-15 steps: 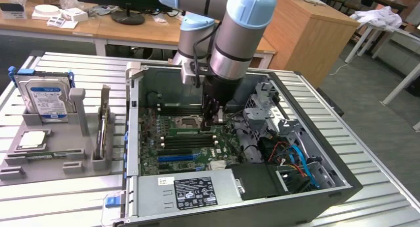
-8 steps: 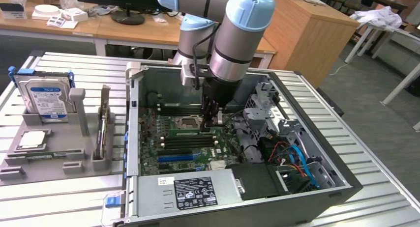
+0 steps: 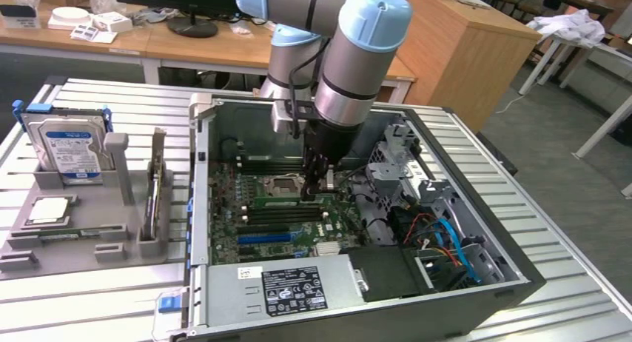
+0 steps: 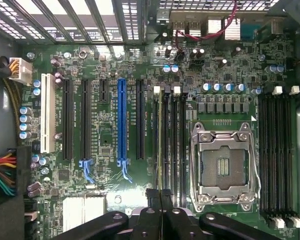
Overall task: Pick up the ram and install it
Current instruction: 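Insert the ram into the slot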
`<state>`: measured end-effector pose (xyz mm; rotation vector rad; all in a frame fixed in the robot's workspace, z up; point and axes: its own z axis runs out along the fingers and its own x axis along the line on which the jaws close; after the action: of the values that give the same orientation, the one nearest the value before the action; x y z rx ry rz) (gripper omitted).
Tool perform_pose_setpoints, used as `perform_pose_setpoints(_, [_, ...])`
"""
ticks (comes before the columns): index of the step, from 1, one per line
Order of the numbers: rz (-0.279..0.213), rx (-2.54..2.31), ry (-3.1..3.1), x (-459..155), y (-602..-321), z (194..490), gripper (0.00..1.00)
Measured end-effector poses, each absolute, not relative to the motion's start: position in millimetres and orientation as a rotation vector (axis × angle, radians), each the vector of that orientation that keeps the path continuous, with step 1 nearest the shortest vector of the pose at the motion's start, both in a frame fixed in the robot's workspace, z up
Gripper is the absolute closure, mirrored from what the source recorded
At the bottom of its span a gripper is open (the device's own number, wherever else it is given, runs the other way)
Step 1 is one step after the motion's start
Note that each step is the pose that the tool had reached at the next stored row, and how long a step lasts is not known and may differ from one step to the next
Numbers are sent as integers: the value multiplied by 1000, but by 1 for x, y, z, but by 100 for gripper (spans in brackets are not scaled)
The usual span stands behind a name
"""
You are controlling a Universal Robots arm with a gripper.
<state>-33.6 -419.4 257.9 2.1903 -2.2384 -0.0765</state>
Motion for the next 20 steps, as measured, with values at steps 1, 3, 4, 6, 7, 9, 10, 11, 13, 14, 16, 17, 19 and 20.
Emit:
perform_pose_setpoints(1, [-77, 2190, -2238, -34, -419, 257, 89])
perform_pose_setpoints(3, [-77, 2190, -2238, -34, -419, 256, 89])
perform_pose_setpoints(4, [-77, 2190, -2238, -34, -419, 255, 89])
perform_pose_setpoints(6, [-77, 2190, -2238, -34, -419, 254, 89])
perform_pose_setpoints(7, [-77, 2190, -2238, -34, -419, 253, 89])
perform_pose_setpoints(9, [-77, 2190, -2238, -34, -419, 252, 89])
perform_pose_setpoints(10, [-77, 2190, -2238, -34, -419, 251, 89])
perform_pose_setpoints(11, [-76, 2190, -2238, -34, -419, 251, 89])
perform_pose_setpoints(13, [-77, 2190, -2238, -34, -419, 251, 89])
perform_pose_setpoints(14, [-76, 2190, -2238, -34, -419, 251, 89])
perform_pose_setpoints(16, [-77, 2190, -2239, -35, -419, 251, 89])
perform_pose_setpoints(17, [-76, 2190, -2239, -36, -419, 251, 89])
perform_pose_setpoints(19, [-76, 2190, -2239, -37, -419, 250, 89])
perform_pose_setpoints(20, [-76, 2190, -2238, -37, -419, 250, 89])
